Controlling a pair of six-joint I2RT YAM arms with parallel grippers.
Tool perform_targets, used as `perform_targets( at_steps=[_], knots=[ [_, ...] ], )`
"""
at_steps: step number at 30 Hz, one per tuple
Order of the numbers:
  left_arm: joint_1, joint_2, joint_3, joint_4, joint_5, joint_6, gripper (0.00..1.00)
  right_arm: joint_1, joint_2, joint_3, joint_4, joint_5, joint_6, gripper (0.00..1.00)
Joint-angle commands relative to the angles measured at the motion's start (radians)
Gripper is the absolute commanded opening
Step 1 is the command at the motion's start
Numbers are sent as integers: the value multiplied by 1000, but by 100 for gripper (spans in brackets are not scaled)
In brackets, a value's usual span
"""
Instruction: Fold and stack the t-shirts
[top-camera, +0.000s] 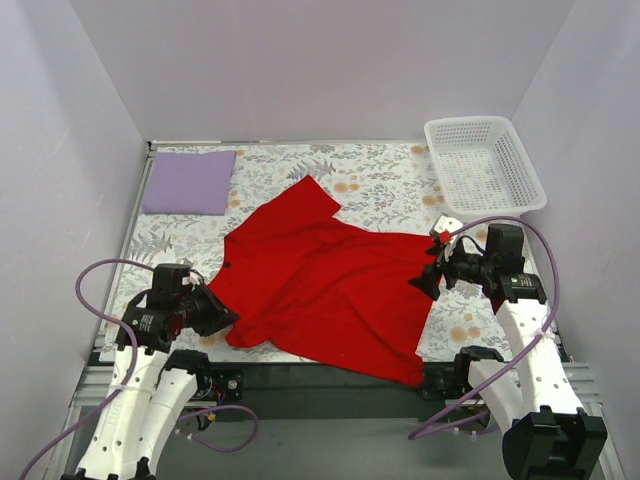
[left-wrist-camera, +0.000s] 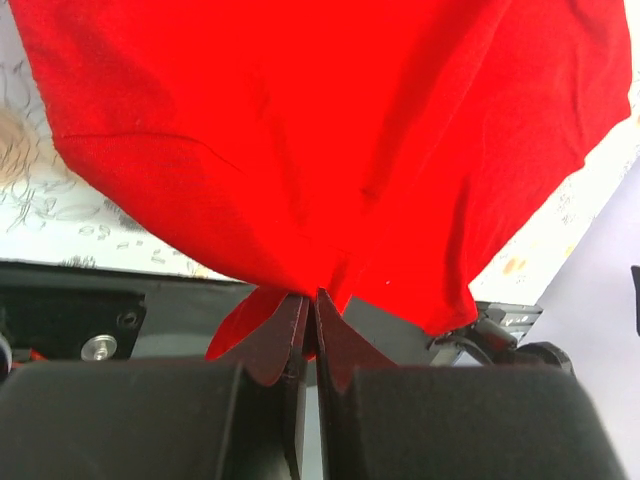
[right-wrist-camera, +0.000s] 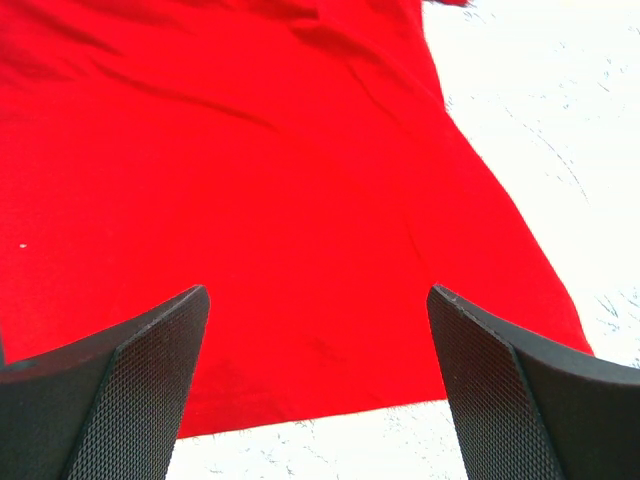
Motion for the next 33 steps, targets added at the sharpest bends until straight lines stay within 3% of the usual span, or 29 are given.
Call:
perform_targets(
  at_steps=[1, 13, 20, 23, 29, 33],
  knots=[
    [-5, -19, 57, -93, 30, -11, 0, -14, 5, 2, 25, -14, -4, 96],
    [-7, -120, 191, -245, 92, -40, 1, -27, 30, 9, 25, 8, 8, 96],
    [-7, -131, 221, -179, 155, 7, 43, -38, 28, 6, 26, 6, 9, 96],
    [-7, -108, 252, -97, 132, 30, 49, -40, 39, 8, 26, 11, 9, 96],
    [-7, -22, 153, 265, 147, 75, 54, -44, 70, 11, 25, 28, 19, 96],
    [-7, 114, 131, 497, 149, 142, 57, -54, 79, 9, 23, 34, 22, 96]
  ],
)
